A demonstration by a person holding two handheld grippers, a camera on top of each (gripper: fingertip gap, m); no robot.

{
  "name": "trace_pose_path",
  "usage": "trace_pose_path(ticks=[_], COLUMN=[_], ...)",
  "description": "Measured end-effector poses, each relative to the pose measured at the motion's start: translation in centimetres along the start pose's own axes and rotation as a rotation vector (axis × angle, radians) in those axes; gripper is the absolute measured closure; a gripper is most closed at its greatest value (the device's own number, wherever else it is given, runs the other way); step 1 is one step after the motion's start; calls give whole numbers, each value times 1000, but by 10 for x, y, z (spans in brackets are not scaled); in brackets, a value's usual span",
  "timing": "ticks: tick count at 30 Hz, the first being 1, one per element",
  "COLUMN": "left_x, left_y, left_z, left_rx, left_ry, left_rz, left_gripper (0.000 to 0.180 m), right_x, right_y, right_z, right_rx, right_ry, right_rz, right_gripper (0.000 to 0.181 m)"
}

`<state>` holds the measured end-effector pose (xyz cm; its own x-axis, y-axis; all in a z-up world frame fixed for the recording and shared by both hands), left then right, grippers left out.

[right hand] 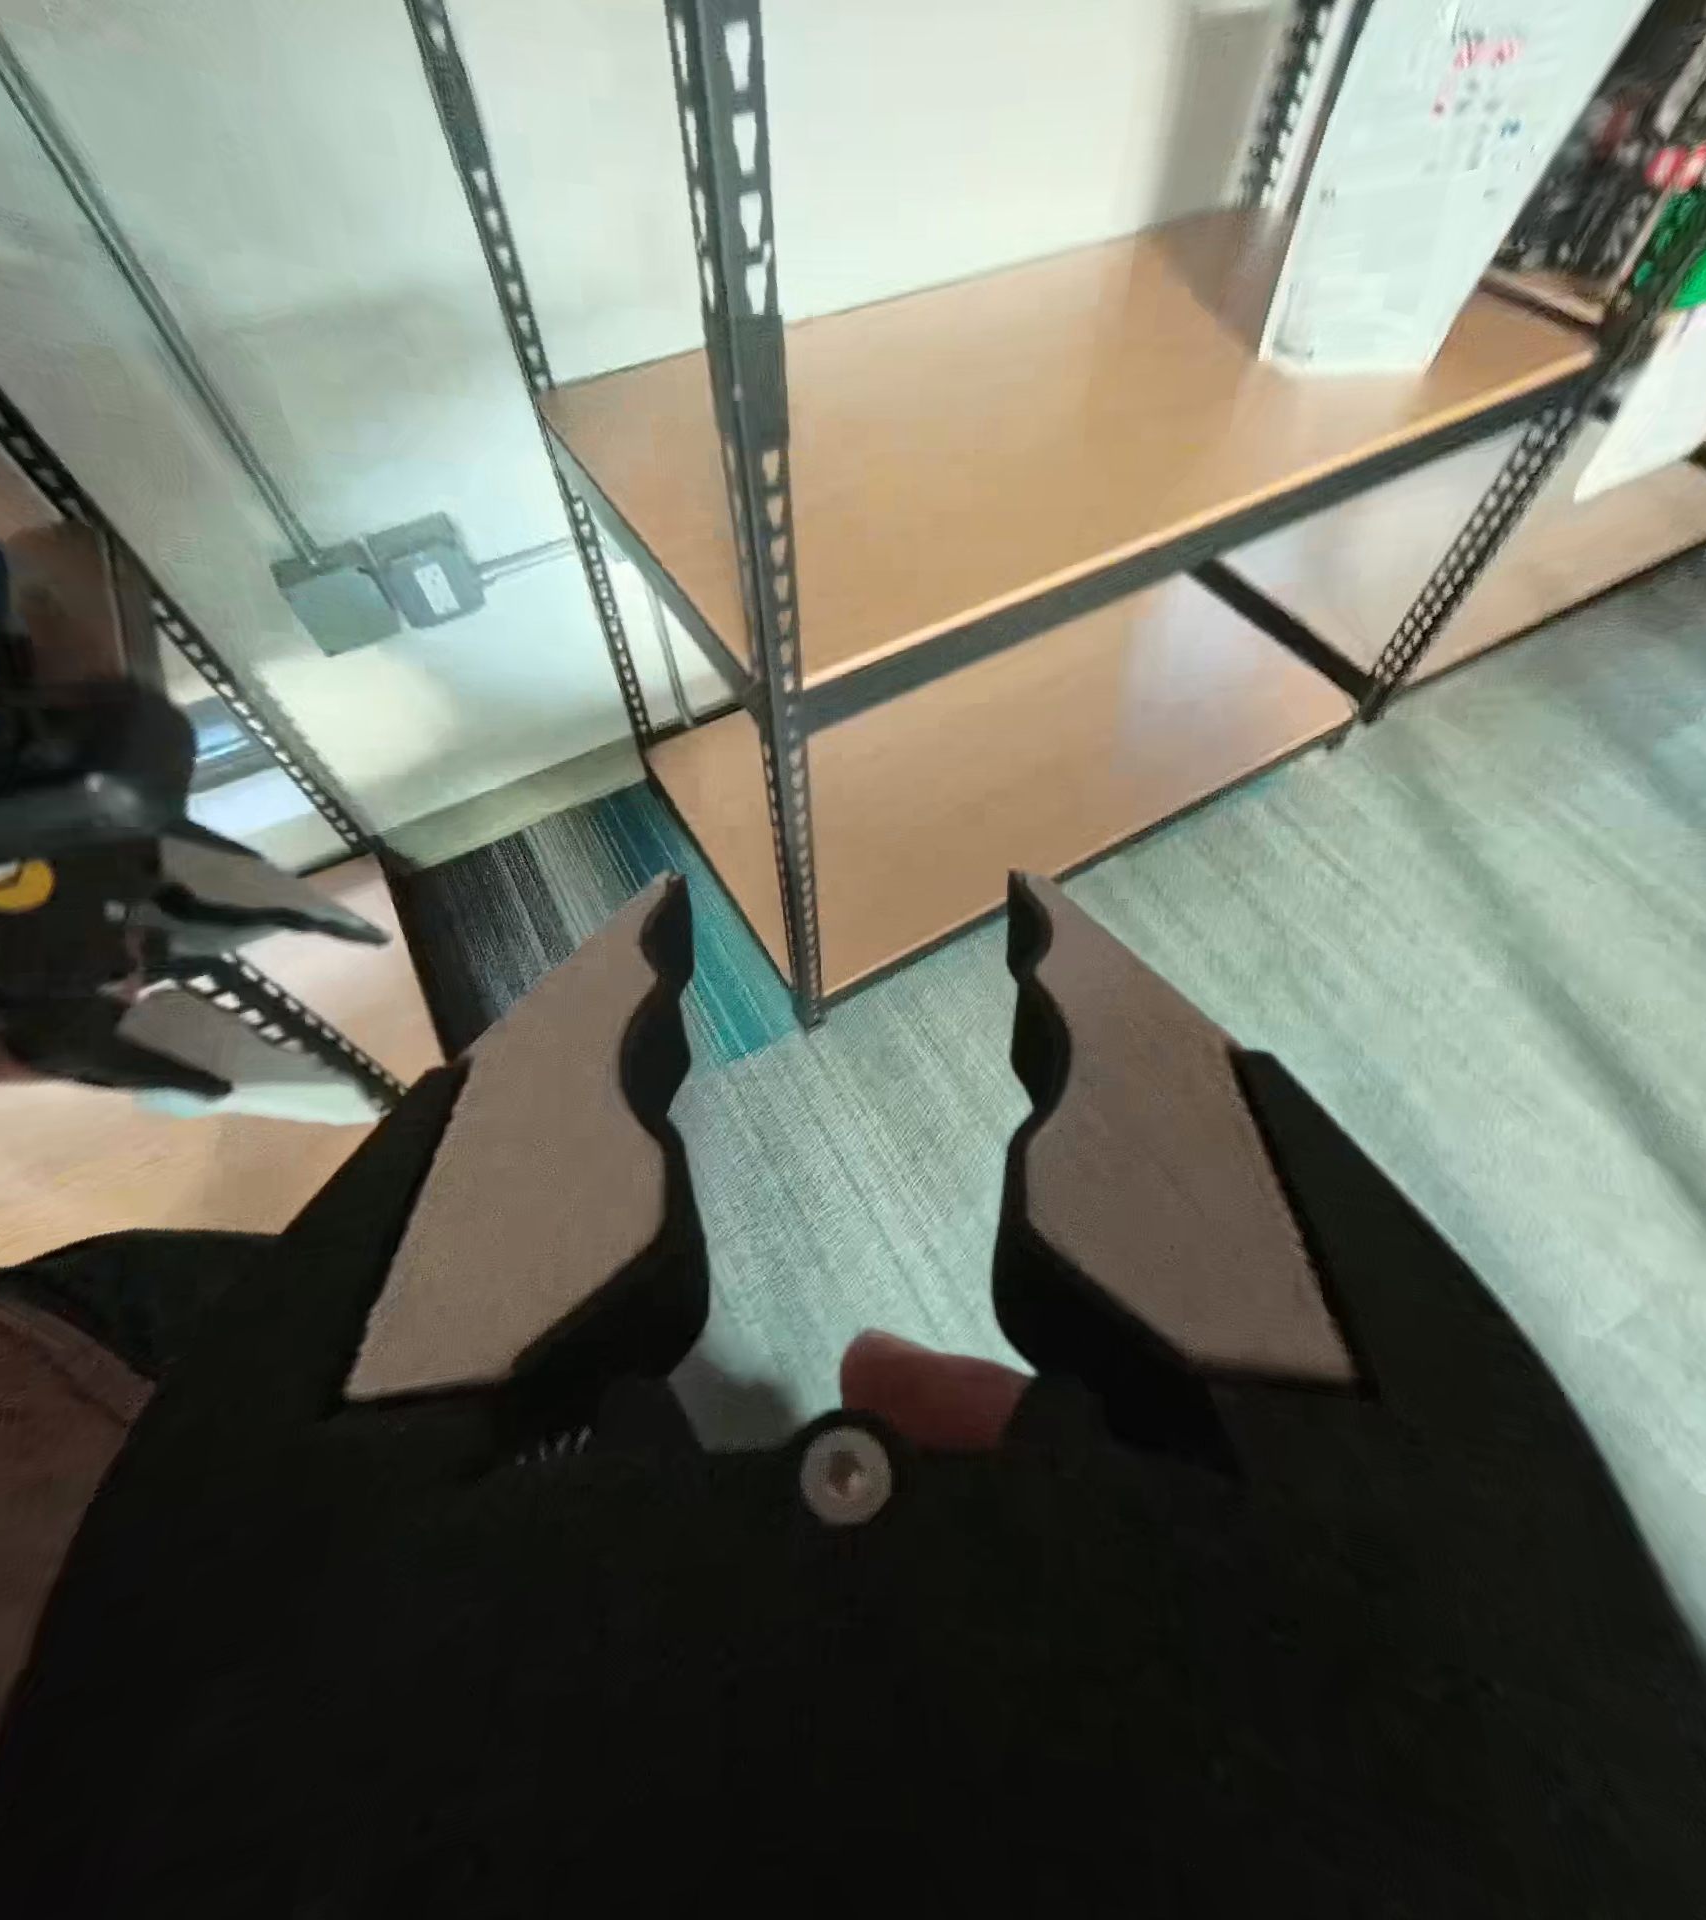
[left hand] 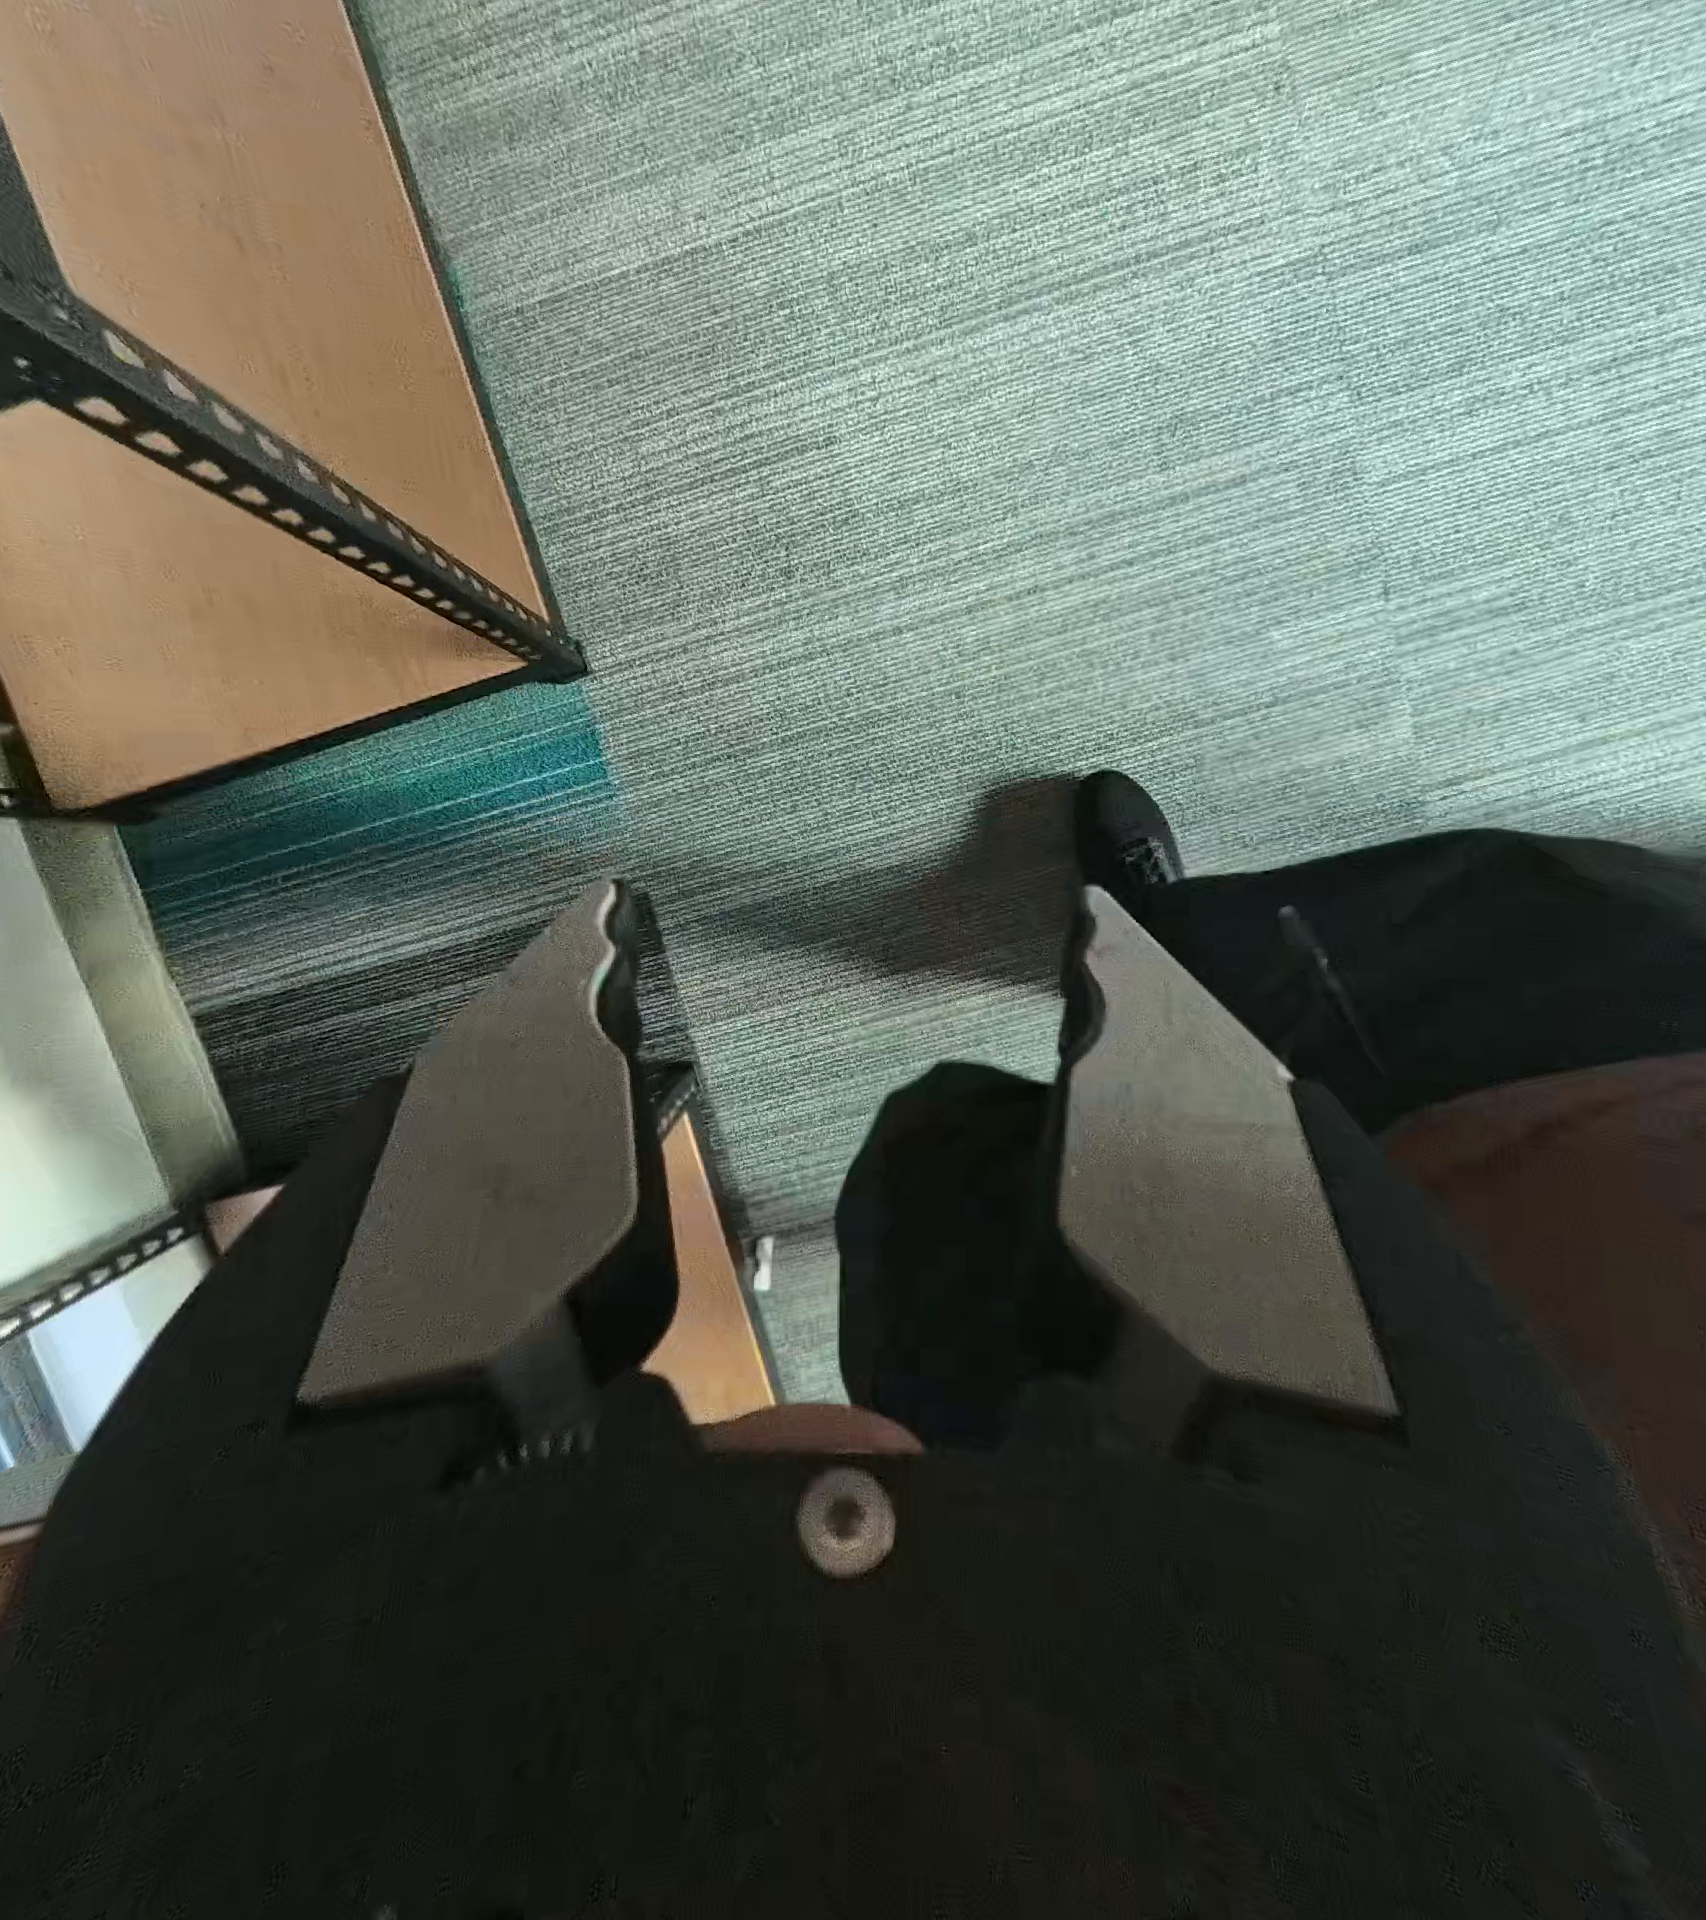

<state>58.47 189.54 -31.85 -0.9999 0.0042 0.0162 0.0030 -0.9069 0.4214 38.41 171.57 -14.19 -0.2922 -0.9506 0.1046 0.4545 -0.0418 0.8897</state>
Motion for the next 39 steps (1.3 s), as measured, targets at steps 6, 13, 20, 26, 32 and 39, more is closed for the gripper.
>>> trace_pose_path(ticks=[6, 13, 20, 26, 32, 39], left_x=[-49, -123, -172, -185, -138, -96], left_y=[121, 281, 424, 495, 557, 556], left_z=[-42, -125, -97, -117, -138, -147], left_rx=[5, 168, 300, 280, 285, 200], left_ry=[8, -1, 92, 242, 221, 306], left_rz=[104, 231, 282, 546, 871, 1042], left_gripper=[104, 107, 109, 107, 107, 109], right_x=[174, 262, 422, 500, 480, 460], right_y=[226, 392, 435, 462, 465, 476], right_z=[-175, -387, -461, -538, -590, -606], right_rx=[66, 134, -30, 104, 324, 391], right_ry=[115, 214, 139, 486, 709, 754], right_rz=[357, 701, 942, 1031, 1224, 1291], right_gripper=[120, 122, 132, 117, 147, 181])
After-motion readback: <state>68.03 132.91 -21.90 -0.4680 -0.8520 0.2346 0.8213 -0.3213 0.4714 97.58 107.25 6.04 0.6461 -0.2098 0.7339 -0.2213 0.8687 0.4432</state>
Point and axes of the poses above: each gripper's, where its closed fingertips meet, z back along the fingers, y out of its top, x = y × z across the jaws, the point moved 8 cm from there along z, back along the fingers, and after that the axes turned 7 degrees about z, right-handed, at the moved point
